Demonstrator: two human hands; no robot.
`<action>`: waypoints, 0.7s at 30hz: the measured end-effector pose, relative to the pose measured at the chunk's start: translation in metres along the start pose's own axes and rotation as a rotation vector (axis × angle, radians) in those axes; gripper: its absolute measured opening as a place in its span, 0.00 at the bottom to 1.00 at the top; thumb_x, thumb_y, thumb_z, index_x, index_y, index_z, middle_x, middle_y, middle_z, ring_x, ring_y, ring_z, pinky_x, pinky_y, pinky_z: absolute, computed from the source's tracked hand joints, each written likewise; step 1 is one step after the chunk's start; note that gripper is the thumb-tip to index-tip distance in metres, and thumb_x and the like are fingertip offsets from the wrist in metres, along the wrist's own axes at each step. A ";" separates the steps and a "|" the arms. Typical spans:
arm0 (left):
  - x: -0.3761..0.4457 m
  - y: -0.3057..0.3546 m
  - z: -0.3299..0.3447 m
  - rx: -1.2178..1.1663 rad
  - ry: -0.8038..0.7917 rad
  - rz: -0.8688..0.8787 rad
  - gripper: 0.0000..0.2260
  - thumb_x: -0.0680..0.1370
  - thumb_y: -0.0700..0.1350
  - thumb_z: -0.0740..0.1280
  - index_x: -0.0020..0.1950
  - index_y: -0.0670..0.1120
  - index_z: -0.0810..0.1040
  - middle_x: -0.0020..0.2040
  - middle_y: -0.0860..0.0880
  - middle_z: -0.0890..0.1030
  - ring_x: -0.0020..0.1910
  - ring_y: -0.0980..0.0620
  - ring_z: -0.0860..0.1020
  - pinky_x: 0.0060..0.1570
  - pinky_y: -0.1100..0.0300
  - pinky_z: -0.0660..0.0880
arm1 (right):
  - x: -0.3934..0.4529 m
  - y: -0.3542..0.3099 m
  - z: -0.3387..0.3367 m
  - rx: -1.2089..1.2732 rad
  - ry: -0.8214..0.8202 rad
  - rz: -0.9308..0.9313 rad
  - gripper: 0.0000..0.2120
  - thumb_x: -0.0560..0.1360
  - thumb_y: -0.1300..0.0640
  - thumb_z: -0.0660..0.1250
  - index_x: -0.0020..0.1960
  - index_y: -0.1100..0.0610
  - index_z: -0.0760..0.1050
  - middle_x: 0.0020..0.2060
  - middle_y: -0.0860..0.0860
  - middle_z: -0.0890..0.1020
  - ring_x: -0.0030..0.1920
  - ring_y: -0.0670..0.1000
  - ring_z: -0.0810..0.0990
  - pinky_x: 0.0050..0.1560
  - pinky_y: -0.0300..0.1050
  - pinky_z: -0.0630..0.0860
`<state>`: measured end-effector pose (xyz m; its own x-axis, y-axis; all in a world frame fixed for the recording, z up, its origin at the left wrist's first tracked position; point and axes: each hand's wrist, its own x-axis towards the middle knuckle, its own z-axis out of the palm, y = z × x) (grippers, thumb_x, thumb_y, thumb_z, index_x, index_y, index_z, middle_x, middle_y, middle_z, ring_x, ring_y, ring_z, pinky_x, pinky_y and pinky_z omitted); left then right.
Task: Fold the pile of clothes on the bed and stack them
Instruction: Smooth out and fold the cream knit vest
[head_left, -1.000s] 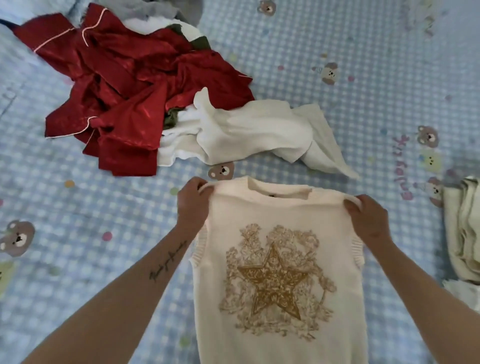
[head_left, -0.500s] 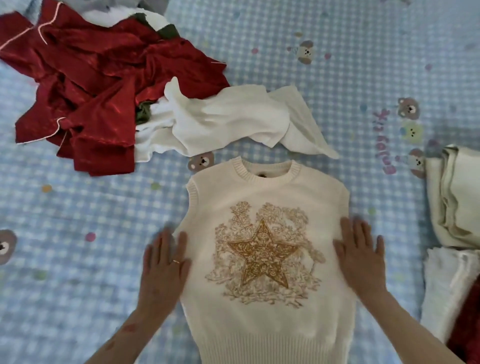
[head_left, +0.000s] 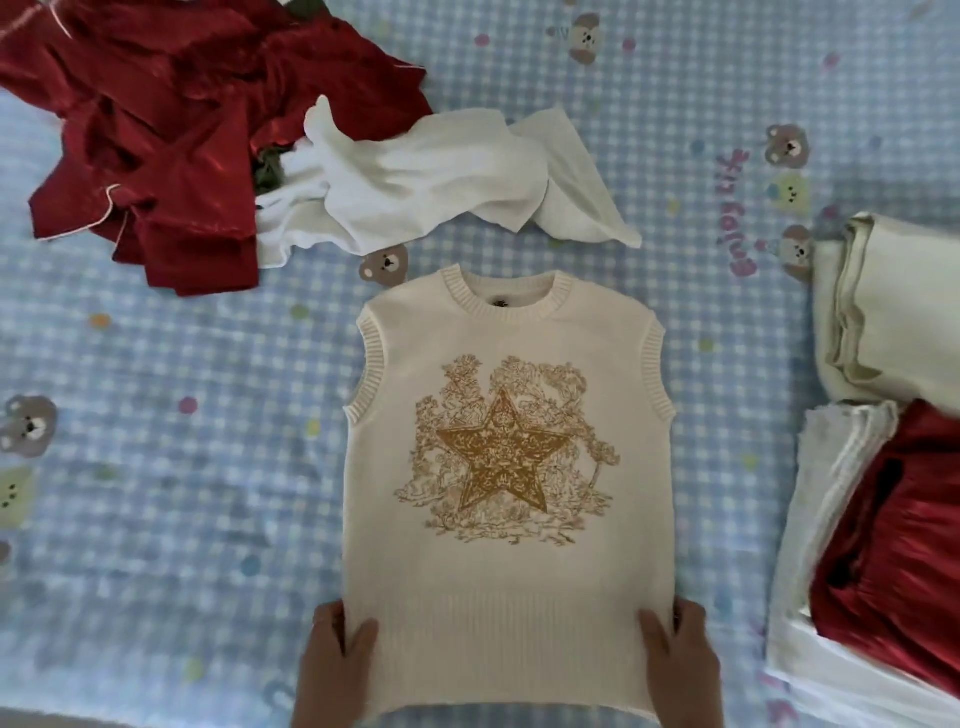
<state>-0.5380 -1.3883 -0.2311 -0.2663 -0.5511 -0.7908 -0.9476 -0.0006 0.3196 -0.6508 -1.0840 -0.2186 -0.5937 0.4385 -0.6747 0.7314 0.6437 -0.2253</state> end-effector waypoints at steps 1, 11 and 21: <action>-0.004 -0.001 -0.001 0.066 0.020 0.034 0.23 0.67 0.47 0.72 0.57 0.40 0.72 0.42 0.40 0.77 0.40 0.42 0.75 0.44 0.49 0.72 | -0.005 -0.001 0.000 -0.056 0.055 -0.050 0.20 0.75 0.57 0.67 0.64 0.65 0.69 0.58 0.66 0.76 0.57 0.67 0.75 0.56 0.57 0.71; 0.073 0.108 0.060 0.946 0.136 1.128 0.25 0.80 0.56 0.52 0.75 0.48 0.59 0.76 0.45 0.58 0.76 0.44 0.56 0.72 0.47 0.54 | 0.048 -0.117 0.087 -0.800 0.024 -1.291 0.27 0.80 0.43 0.50 0.77 0.51 0.54 0.77 0.51 0.55 0.76 0.55 0.54 0.71 0.63 0.54; 0.114 0.171 0.004 0.717 0.364 1.032 0.21 0.81 0.48 0.53 0.70 0.38 0.68 0.72 0.37 0.66 0.72 0.40 0.63 0.71 0.45 0.59 | 0.137 -0.158 -0.020 -0.557 0.271 -0.827 0.25 0.81 0.52 0.47 0.74 0.62 0.59 0.74 0.60 0.62 0.74 0.59 0.62 0.72 0.60 0.58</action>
<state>-0.7315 -1.4482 -0.2687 -0.9662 -0.2235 -0.1284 -0.2499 0.9345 0.2534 -0.8537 -1.1133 -0.2613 -0.9463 -0.1912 -0.2605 -0.1582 0.9771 -0.1425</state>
